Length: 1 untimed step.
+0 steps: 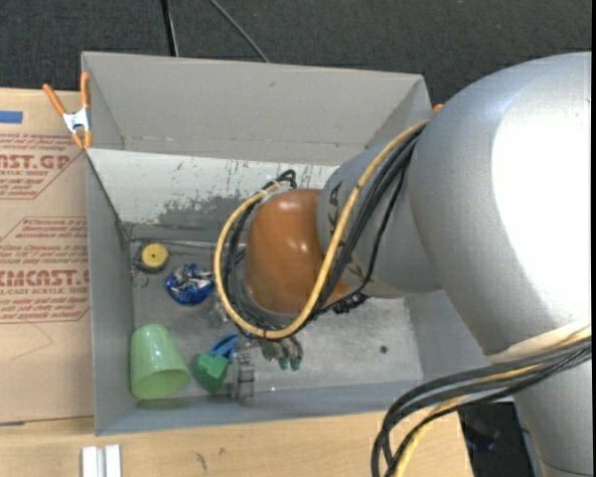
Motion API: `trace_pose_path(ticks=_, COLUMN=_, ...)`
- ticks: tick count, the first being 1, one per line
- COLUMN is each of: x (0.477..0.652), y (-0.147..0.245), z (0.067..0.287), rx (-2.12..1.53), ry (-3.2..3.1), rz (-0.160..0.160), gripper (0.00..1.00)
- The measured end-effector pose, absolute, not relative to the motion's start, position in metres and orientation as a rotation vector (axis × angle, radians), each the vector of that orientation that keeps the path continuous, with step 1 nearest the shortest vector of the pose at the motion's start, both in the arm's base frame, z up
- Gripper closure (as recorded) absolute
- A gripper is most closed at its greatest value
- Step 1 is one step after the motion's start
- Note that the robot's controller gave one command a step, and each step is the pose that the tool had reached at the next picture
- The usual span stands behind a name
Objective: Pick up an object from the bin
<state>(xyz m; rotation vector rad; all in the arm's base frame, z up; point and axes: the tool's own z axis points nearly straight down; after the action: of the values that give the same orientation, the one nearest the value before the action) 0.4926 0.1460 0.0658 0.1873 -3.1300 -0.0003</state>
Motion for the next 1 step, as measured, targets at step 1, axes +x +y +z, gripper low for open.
trace_pose_path(ticks=1, x=0.4951, y=0.1448, z=0.0694, rx=0.182, ry=-3.135, rz=-0.002, gripper=1.0)
